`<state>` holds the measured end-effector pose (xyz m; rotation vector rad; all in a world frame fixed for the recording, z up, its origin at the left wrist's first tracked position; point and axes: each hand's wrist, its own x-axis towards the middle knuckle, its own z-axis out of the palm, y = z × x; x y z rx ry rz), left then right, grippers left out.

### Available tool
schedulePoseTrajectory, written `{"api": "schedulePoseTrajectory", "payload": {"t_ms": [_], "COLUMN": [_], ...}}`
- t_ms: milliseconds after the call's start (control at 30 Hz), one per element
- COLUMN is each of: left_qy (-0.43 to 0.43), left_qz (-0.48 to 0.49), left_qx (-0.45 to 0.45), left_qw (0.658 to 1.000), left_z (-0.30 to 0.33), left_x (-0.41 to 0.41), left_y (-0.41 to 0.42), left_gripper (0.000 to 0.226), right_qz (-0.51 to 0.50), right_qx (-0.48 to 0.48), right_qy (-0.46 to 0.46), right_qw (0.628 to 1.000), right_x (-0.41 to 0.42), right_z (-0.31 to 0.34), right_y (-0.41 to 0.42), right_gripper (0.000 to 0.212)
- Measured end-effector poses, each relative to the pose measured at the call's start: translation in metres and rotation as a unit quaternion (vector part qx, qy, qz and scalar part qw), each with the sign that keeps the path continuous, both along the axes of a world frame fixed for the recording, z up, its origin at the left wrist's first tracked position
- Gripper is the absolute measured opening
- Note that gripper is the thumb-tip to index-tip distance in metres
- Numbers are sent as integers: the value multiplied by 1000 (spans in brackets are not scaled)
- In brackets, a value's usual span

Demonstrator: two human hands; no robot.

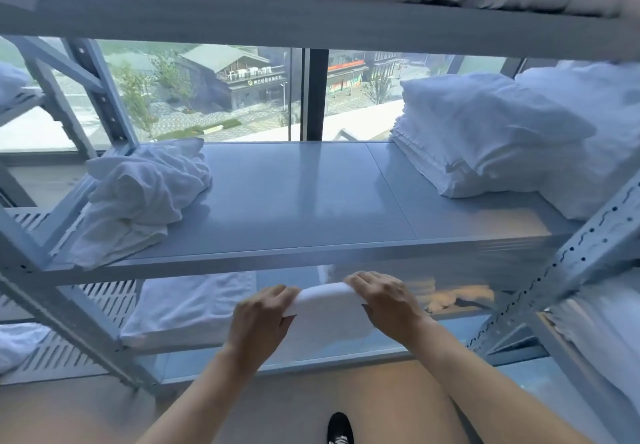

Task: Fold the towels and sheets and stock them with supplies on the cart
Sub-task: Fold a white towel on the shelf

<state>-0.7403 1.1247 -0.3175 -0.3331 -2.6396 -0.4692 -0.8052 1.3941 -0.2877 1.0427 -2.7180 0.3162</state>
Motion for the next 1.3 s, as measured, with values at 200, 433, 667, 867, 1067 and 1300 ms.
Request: {"api": "schedulePoseTrajectory", "payload": {"t_ms": [200,433,667,867,1067,1300], "left_qy": [-3,-19,-5,6,-24,-136], "left_qz": [-22,-4,49,134,152,-93], "left_qx": [-2,9,38,73,72,9], "left_qw": [1000,1000,998,988,985,986], "left_z": [-5,-6,-1,1,-6,-21], "left_x": [-73,-176,-247,-268,-283,-310], "left_y": [18,23,8,-23,-73,-95], "left_gripper": [29,35,28,28,36,51], "right_qz": [-37,-37,-12,-16,-64,-64], "right_qx": [4,-3,21,-24,-58,-39], "right_qy": [1,-12,-17,65,53,-112], "right_qw": [999,999,1000,997,995,991], "right_x": [-55,-164,-268,-337,-348,-286], "right_z": [-9,-14,-10,2,0,-43], "right_y": [23,27,16,-29,-78,-95], "right_gripper": [39,33,20,45,51,34]}}
